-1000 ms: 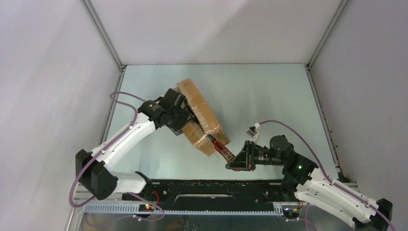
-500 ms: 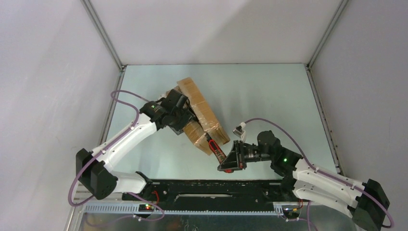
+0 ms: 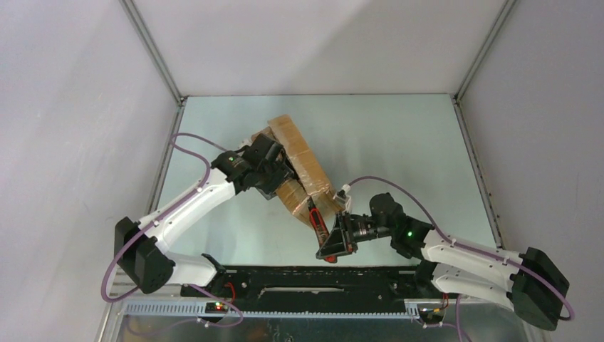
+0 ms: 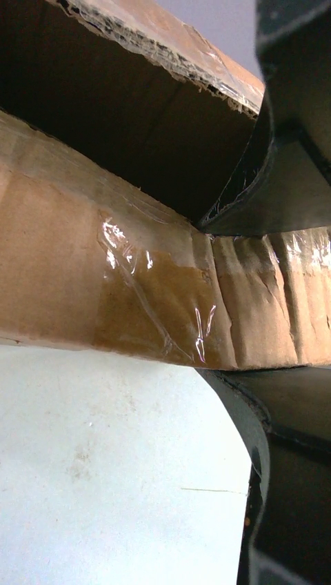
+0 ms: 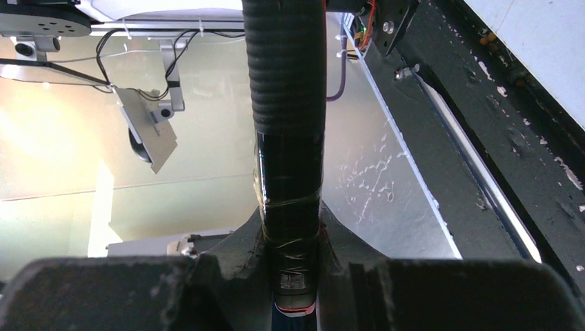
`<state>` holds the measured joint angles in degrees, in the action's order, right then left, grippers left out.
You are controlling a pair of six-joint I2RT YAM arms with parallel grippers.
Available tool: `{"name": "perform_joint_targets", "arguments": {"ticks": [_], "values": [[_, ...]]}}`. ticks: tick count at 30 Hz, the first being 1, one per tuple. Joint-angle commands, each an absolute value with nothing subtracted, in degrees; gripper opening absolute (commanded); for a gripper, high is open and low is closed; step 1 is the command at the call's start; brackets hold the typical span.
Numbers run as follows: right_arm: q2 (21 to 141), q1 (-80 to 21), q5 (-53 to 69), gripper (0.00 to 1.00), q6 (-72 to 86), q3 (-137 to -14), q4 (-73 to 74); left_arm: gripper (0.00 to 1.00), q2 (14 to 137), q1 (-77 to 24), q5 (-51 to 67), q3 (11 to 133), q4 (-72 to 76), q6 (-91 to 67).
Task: Unpack the express box
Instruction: Cut the express box at the center of the board.
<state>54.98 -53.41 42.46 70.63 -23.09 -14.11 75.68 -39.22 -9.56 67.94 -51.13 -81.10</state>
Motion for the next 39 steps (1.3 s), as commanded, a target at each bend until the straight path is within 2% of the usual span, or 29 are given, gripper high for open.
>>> {"name": "perform_joint_targets", "arguments": {"ticks": [1,12,19,23,24,25,27,28,30,32,39], "values": [[53.2,-49.0,36.0,0.0,71.0,-24.3,-9.9,0.0,71.8,-42.4,1.7,69.7,-50.4,-82.2],[44.8,-56.3,33.5,0.0,69.3,-24.9,1.3,0.0,74.0,-31.5,2.5,68.8,-51.3,-76.2],[38.9,-56.3,33.8,0.0,68.9,-23.1,7.4,0.0,74.4,-29.3,3.1,68.2,-49.9,-74.8],[37.5,-55.1,34.6,0.0,69.3,-23.7,5.9,0.02,76.2,-30.4,4.5,72.9,-52.6,-69.7],[37.5,-54.8,34.9,0.0,68.9,-24.5,6.1,0.09,76.4,-30.5,5.2,74.1,-52.6,-67.9],[37.6,-54.5,34.8,0.0,68.2,-25.7,7.4,0.21,76.4,-30.6,5.7,75.4,-52.7,-66.3],[37.7,-54.0,34.9,0.0,66.8,-28.1,9.4,0.53,76.2,-30.9,6.3,78.5,-53.6,-62.9],[37.6,-53.5,35.2,0.0,66.4,-28.9,10.1,0.73,75.7,-31.2,7.0,79.3,-53.4,-61.4],[37.4,-52.4,35.8,0.0,65.9,-29.8,11.3,0.93,75.1,-31.5,8.6,80.8,-53.1,-58.9],[37.1,-51.4,36.2,0.0,65.2,-30.8,13.2,0.99,74.6,-31.9,9.0,83.1,-54.5,-56.8],[32.2,-49.8,33.5,0.0,64.1,-31.9,21.4,1.0,71.3,-32.0,6.4,84.2,-58.4,-52.8]]}}
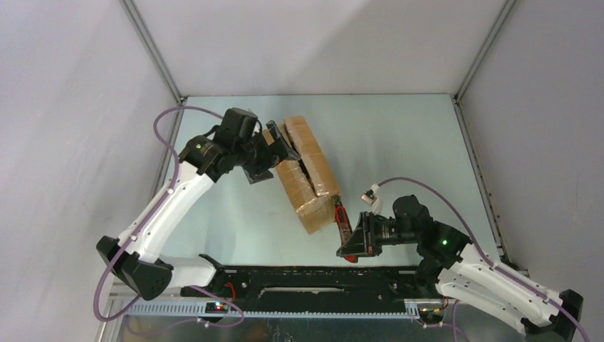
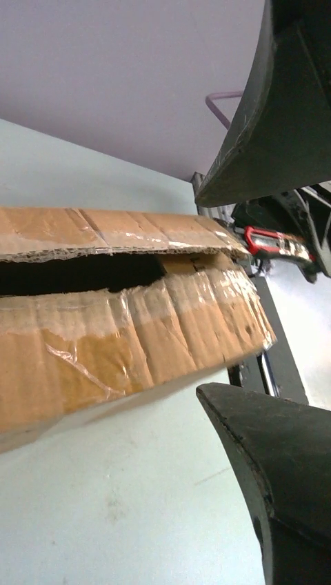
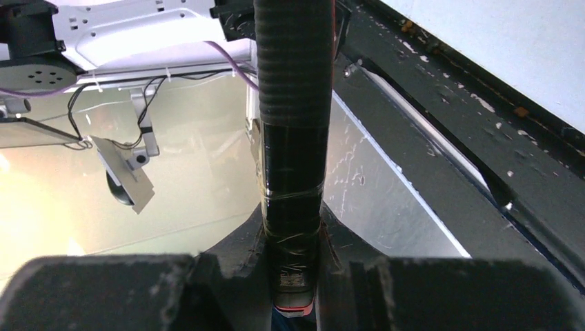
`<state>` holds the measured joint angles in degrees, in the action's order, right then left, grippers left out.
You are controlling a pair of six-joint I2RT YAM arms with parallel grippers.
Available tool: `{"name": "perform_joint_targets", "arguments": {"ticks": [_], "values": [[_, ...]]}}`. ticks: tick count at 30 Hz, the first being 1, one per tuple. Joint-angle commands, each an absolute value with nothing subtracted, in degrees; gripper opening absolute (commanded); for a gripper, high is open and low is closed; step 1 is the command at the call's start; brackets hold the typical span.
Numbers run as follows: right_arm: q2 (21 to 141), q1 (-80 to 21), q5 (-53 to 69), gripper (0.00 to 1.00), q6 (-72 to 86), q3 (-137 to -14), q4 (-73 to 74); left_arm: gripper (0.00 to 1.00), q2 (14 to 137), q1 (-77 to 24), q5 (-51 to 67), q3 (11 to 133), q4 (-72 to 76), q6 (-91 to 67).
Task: Unpack the express box
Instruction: Cut the express box at the center of the board, then adjust the knife.
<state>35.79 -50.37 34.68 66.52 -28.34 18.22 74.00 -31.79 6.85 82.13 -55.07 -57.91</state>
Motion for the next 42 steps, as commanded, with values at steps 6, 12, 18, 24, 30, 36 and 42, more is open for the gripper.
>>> {"name": "perform_joint_targets", "arguments": {"ticks": [6,12,18,24,30,36,42], "values": [[29.3,-51.0,35.4,0.0,62.6,-31.9,26.3,1.0,69.4,-32.2,8.8,83.9,-58.2,-46.6],[25.4,-51.2,34.8,0.0,60.6,-32.0,37.6,0.99,69.9,-33.9,12.7,83.9,-54.7,-42.7],[23.1,-51.4,38.8,0.0,61.5,-35.2,30.9,0.97,69.6,-37.5,23.9,84.6,-46.7,-38.7],[32.6,-52.8,40.5,0.0,57.1,-43.6,25.9,0.97,68.4,-41.6,36.1,79.7,-37.3,-36.6],[39.4,-54.2,42.6,0.0,56.9,-47.7,20.0,0.97,64.1,-42.6,44.8,69.5,-20.8,-43.6],[43.4,-53.9,42.5,0.0,56.9,-49.5,17.8,0.91,63.0,-44.0,50.0,62.4,-7.6,-51.0],[44.4,-50.1,42.0,0.0,58.2,-49.5,16.1,0.66,63.7,-44.1,52.0,58.6,-0.5,-55.9]]}}
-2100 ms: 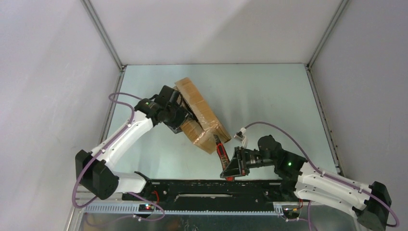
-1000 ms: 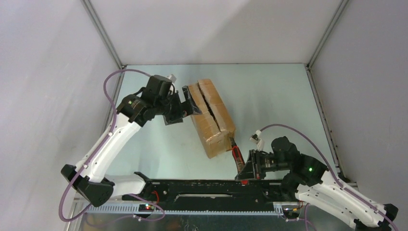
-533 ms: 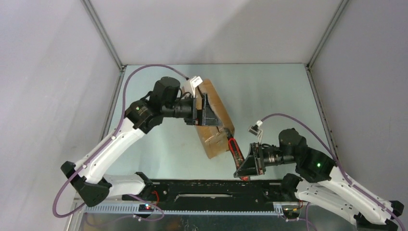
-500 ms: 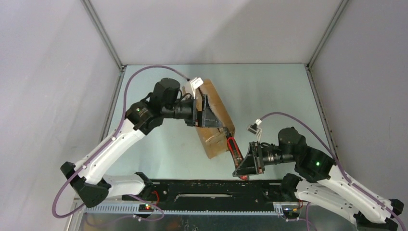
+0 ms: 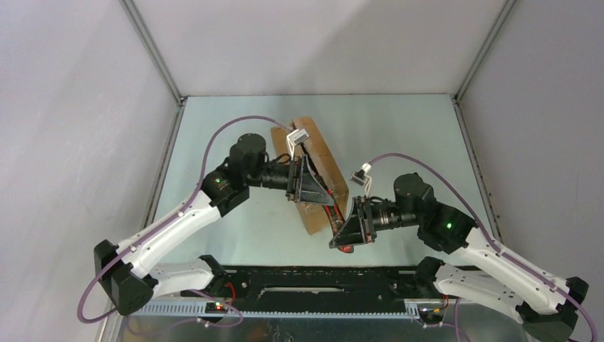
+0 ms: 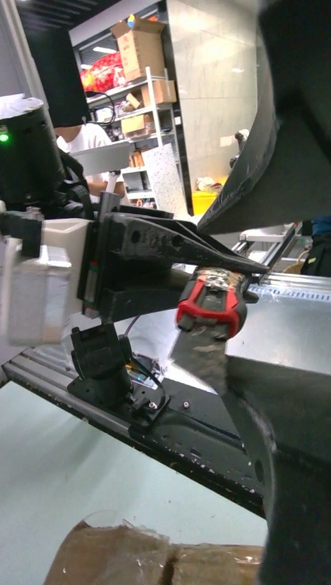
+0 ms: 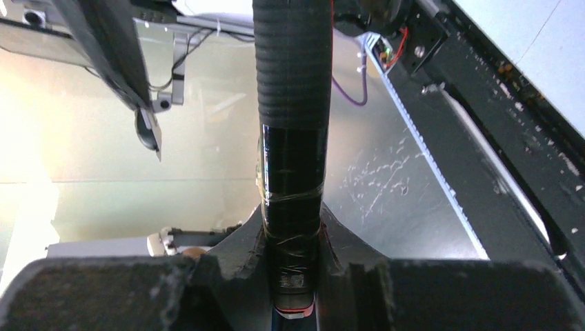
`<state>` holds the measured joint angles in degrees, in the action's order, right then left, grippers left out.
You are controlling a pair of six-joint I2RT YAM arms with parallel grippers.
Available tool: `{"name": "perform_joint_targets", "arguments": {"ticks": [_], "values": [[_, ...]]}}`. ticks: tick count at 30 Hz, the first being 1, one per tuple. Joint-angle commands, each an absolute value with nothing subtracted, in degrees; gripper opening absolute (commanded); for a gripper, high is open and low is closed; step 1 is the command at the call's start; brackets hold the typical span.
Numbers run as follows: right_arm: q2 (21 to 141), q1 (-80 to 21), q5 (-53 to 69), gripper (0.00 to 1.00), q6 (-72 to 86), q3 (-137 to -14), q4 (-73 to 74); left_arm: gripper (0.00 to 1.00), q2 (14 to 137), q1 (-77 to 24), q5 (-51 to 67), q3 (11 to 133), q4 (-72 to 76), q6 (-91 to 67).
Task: Unpack the express box
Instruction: Adjust the knife.
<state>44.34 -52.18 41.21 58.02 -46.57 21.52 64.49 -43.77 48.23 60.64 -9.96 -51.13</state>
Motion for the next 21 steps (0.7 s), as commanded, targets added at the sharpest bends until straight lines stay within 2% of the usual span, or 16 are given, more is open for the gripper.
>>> {"name": "perform_joint_targets", "arguments": {"ticks": [1,2,3,4,7,9,10,14,18,21], "values": [[44.8,-49.7,42.3,0.05,58.4,-49.6,15.5,0.56,63.9,-44.1,51.6,58.4,1.3,-57.2],[45.1,-49.5,42.2,0.11,58.4,-49.5,15.2,0.42,64.4,-44.0,50.9,58.5,2.4,-58.3],[45.2,-49.4,41.4,0.18,58.4,-49.6,15.1,0.18,64.8,-44.0,49.6,58.9,2.5,-59.2],[45.1,-49.4,40.1,0.26,58.3,-49.5,15.3,0.02,65.1,-44.0,47.8,58.9,2.6,-60.2],[43.6,-49.0,32.7,0.69,58.4,-49.5,17.9,0.0,64.0,-43.4,41.1,56.3,7.5,-66.4],[41.7,-49.1,25.8,0.87,60.7,-48.4,17.2,0.0,62.1,-42.7,35.6,53.6,10.1,-70.8],[40.7,-49.1,23.0,0.91,62.0,-47.6,15.1,0.0,61.1,-42.3,31.8,52.8,10.0,-72.0],[37.4,-50.2,10.8,0.92,66.4,-44.0,10.3,0.0,58.0,-41.9,22.5,48.7,12.7,-78.0],[35.9,-53.2,0.2,0.85,67.9,-41.6,6.0,0.0,55.2,-41.9,14.1,46.3,11.1,-80.4],[36.3,-55.6,-6.9,0.8,68.1,-41.4,5.9,0.0,54.2,-42.0,12.1,45.0,13.1,-82.9]]}}
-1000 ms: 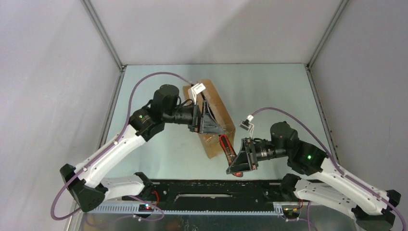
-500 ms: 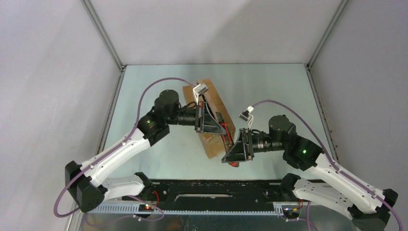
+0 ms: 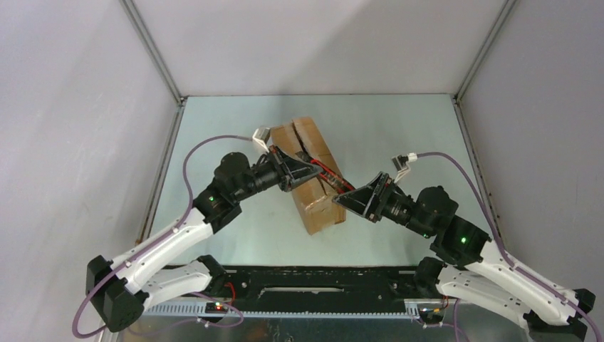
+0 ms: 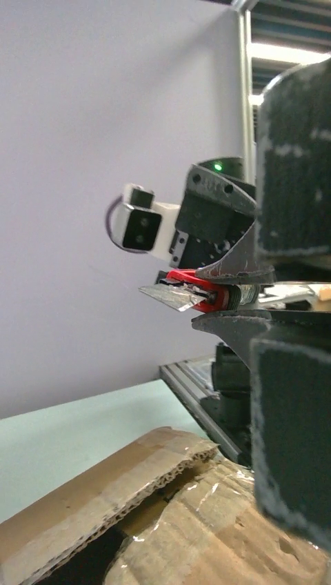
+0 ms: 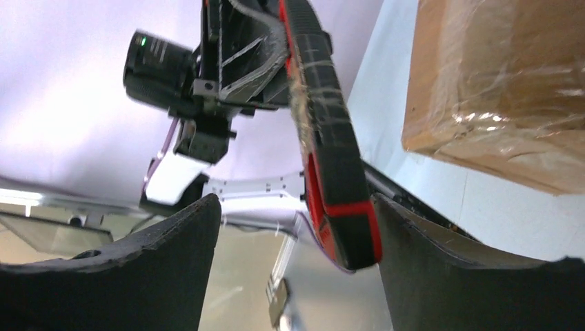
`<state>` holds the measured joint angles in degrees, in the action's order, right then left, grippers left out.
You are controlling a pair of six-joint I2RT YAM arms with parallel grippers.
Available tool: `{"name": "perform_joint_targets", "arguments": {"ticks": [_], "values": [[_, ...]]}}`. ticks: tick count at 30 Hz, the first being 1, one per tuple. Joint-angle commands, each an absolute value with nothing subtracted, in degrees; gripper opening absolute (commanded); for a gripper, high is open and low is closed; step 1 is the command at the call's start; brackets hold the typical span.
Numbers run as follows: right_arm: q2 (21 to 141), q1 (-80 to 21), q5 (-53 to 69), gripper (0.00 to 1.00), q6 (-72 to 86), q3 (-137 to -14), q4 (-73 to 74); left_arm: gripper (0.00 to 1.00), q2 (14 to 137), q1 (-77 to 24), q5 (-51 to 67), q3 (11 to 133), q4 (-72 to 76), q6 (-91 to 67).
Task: Unpack the express box
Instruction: Adjust the knife.
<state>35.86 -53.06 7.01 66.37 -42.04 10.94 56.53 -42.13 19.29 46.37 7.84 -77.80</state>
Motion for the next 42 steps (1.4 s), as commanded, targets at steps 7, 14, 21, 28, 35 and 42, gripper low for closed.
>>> {"name": "perform_joint_targets", "arguments": {"ticks": [7,14,21,28,35,42], "values": [[36.0,-56.0,-13.4,0.48,68.9,-39.1,0.7,0.0,53.4,-43.4,11.0,44.8,12.1,-84.6],[37.2,-56.1,-13.7,0.38,68.3,-38.6,-3.1,0.0,53.5,-43.9,11.9,45.0,11.8,-85.2],[36.4,-56.2,-14.3,0.21,68.0,-37.9,-3.6,0.0,53.4,-44.5,11.2,44.8,11.2,-85.3],[33.5,-56.1,-17.5,0.0,67.7,-37.9,2.6,0.2,54.3,-44.4,13.1,50.5,-4.0,-75.6],[20.8,-51.4,-13.2,0.0,69.8,-36.9,18.6,0.84,55.7,-43.5,3.1,71.0,-41.4,-45.6],[14.8,-49.6,-5.0,0.0,65.5,-36.9,27.7,0.88,68.6,-46.0,-13.9,89.5,-64.9,-25.8]]}}
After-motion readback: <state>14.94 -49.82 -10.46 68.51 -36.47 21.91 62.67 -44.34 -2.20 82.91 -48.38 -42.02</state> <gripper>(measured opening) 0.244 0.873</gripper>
